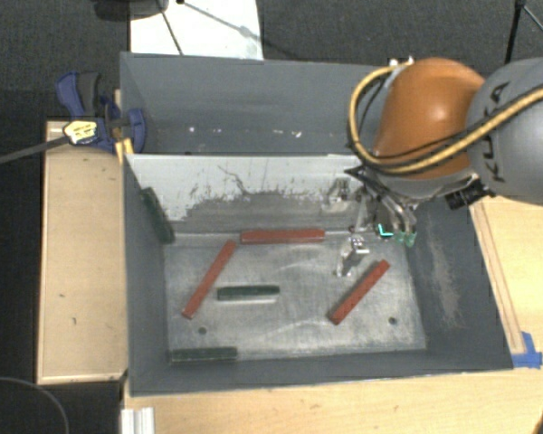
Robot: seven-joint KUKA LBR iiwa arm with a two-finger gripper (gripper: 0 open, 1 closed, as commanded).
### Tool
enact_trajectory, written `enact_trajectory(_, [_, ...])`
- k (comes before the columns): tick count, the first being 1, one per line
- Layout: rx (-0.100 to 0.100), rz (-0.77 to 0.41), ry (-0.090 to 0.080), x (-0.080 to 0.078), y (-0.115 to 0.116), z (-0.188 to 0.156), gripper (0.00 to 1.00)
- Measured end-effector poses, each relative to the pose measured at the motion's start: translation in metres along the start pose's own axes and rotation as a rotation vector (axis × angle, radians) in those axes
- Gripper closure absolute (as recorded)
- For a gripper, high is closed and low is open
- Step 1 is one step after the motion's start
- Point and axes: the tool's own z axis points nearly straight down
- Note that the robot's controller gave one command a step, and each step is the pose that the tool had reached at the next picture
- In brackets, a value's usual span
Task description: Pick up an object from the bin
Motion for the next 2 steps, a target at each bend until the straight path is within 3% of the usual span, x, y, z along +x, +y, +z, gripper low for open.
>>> enact_trajectory(1, [0.000, 0.001, -0.008, -0.002, 0.000, -0.005, 0.00])
enact_trajectory(2, [0.000, -0.026, -0.012, 0.032, -0.013, 0.051, 0.00])
